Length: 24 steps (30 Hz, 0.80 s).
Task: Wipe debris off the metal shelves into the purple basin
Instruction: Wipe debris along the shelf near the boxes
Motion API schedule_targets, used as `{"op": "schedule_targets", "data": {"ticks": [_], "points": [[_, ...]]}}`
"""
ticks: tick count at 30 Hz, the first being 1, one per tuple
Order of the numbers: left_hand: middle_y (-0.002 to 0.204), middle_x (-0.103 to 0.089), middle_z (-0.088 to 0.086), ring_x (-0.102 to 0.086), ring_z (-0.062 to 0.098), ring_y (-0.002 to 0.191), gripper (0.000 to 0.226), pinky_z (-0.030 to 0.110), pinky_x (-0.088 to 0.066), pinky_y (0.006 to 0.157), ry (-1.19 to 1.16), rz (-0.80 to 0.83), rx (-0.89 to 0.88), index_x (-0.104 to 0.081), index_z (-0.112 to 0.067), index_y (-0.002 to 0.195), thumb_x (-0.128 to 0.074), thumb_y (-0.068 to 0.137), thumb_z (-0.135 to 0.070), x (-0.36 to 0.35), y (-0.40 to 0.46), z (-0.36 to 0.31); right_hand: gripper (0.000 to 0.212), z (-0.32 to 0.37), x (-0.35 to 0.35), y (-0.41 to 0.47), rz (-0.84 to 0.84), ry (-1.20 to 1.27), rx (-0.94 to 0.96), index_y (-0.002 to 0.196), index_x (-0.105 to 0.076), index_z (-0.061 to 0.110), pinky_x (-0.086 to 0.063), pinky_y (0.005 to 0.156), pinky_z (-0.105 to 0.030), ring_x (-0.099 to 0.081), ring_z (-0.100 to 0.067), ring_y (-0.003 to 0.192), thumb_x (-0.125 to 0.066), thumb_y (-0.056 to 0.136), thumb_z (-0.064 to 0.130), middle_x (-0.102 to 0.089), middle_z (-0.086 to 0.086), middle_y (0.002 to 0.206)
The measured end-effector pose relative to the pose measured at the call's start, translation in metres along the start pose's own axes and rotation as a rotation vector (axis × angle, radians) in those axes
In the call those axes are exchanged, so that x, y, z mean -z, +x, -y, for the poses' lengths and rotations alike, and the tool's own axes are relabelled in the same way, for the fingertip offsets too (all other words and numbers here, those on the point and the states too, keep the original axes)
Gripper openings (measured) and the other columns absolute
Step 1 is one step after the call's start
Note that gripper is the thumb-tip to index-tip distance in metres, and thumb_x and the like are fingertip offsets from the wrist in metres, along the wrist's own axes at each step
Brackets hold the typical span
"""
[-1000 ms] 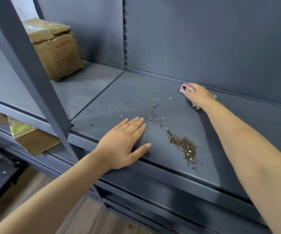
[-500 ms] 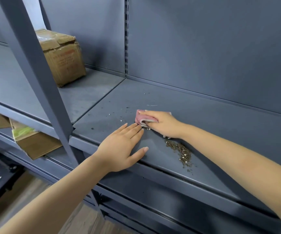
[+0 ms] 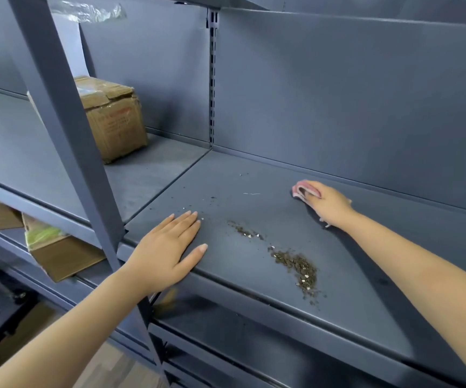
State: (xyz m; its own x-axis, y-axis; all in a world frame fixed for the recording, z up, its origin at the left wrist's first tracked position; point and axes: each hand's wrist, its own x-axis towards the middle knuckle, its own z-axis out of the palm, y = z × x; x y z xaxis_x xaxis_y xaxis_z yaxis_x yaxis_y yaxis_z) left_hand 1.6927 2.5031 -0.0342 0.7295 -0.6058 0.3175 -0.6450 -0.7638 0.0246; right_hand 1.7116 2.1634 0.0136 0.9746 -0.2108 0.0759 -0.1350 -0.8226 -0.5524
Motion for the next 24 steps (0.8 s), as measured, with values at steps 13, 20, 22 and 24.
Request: {"op": "schedule_targets", "data": {"ticks": [13, 20, 22, 24], "points": [[0.141, -0.048, 0.015, -0.043, 0.030, 0.132, 0.077, 0.032, -0.020, 0.111, -0.042, 0.018, 0.022, -0.054, 0.000, 0.133, -0.015, 0.099, -0.057, -0.004, 0.002, 0.007, 0.029, 0.061, -0.048, 0.097, 0.051, 0.033, 0.001, 0.113, -0.059, 0.033, -0.046, 0.047, -0.023, -0.056, -0.018, 0.056, -0.036, 0.096, 0.029, -0.063, 0.001, 0.101], [0.141, -0.049, 0.013, -0.043, 0.026, 0.134, 0.079, 0.038, -0.030, 0.112, -0.042, 0.020, 0.023, -0.055, -0.001, 0.132, -0.013, 0.098, -0.058, -0.007, 0.001, 0.008, 0.027, 0.091, -0.069, 0.120, 0.137, 0.031, 0.097, 0.103, -0.061, 0.030, -0.040, 0.041, -0.020, -0.049, -0.018, 0.054, -0.035, 0.097, 0.035, -0.059, -0.002, 0.098], [0.142, -0.048, 0.013, -0.041, 0.027, 0.134, 0.079, 0.037, -0.025, 0.114, -0.041, 0.021, 0.026, -0.054, -0.001, 0.133, -0.013, 0.098, -0.059, -0.007, 0.001, 0.009, 0.027, 0.096, -0.073, 0.120, 0.165, 0.021, 0.116, 0.108, -0.059, 0.030, -0.039, 0.039, -0.018, -0.050, -0.018, 0.057, -0.035, 0.098, 0.036, -0.058, 0.001, 0.104], [0.142, -0.047, 0.014, -0.041, 0.028, 0.134, 0.079, 0.035, -0.022, 0.112, -0.042, 0.025, 0.018, -0.053, 0.000, 0.133, -0.014, 0.098, -0.058, -0.006, 0.002, 0.010, 0.022, 0.100, -0.076, 0.111, 0.198, 0.023, 0.164, 0.110, -0.058, 0.033, -0.043, 0.047, -0.022, -0.057, -0.021, 0.068, -0.039, 0.097, 0.034, -0.058, 0.008, 0.113]]}}
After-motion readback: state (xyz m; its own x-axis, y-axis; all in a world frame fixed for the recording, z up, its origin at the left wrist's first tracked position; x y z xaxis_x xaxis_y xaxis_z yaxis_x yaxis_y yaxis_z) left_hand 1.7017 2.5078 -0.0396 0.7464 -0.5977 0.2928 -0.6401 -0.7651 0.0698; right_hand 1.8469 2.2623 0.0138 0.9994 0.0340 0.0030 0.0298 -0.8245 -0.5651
